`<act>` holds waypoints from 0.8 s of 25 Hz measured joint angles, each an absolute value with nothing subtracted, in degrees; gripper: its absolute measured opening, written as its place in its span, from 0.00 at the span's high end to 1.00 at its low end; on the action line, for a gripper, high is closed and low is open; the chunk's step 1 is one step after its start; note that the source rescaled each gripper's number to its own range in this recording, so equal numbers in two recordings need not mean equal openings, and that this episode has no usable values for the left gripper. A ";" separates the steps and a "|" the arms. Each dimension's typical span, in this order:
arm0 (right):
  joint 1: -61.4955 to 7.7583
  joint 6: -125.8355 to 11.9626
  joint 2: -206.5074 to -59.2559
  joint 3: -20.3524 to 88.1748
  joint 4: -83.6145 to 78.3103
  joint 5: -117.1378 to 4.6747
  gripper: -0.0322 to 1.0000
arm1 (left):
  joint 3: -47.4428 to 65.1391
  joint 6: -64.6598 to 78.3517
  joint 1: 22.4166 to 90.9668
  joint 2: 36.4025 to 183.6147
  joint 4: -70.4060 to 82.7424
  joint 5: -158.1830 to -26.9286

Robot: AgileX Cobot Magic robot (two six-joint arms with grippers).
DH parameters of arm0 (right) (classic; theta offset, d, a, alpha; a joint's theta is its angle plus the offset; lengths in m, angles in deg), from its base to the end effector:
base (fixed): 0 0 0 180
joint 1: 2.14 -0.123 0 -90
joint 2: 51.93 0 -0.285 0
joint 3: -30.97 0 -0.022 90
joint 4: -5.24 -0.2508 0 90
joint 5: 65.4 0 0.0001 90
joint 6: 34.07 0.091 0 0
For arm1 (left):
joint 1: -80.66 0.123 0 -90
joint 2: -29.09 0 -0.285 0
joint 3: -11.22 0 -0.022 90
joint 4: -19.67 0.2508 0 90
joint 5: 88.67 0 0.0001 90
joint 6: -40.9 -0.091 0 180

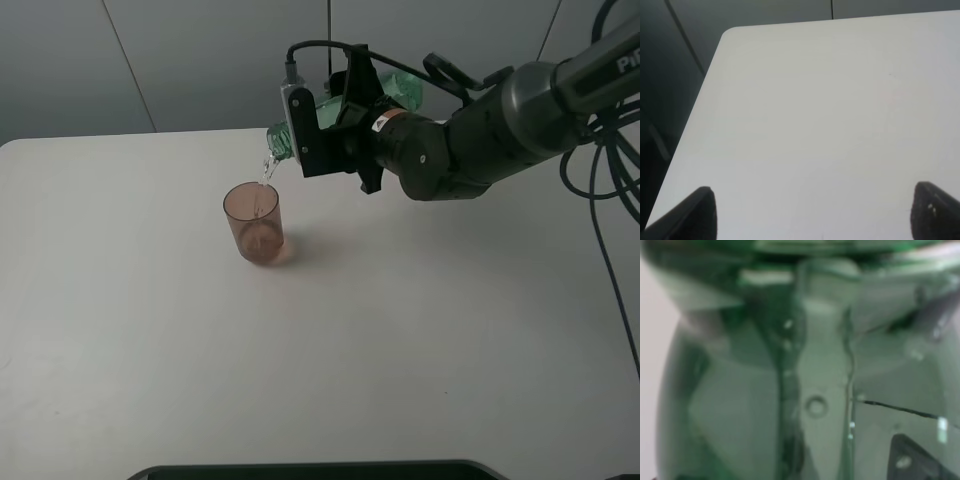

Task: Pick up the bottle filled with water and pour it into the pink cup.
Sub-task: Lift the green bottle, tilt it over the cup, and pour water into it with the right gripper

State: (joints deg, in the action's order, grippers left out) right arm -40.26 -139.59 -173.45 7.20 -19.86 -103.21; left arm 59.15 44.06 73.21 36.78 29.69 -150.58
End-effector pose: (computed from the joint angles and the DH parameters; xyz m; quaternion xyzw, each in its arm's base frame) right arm 0.3232 0.2236 0.1419 -0.6800 0.4519 -0.3252 0.4770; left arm -0.0060 0.0149 0.2798 0.0271 0.8514 0.0391 0.5224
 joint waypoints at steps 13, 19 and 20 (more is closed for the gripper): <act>-40.26 -141.28 -173.45 7.30 -23.43 -104.89 0.97 | 59.15 44.75 73.21 36.78 30.24 -150.58; -40.26 -142.74 -173.45 7.54 -23.94 -105.31 0.97 | 59.15 44.75 73.21 36.78 30.24 -150.58; -40.26 -142.94 -173.45 7.54 -23.94 -105.31 0.97 | 59.15 44.75 73.21 36.78 30.24 -150.58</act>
State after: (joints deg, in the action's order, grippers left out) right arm -40.26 -142.94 -173.45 7.54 -23.94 -105.31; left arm 59.15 44.75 73.21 36.78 30.24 -150.58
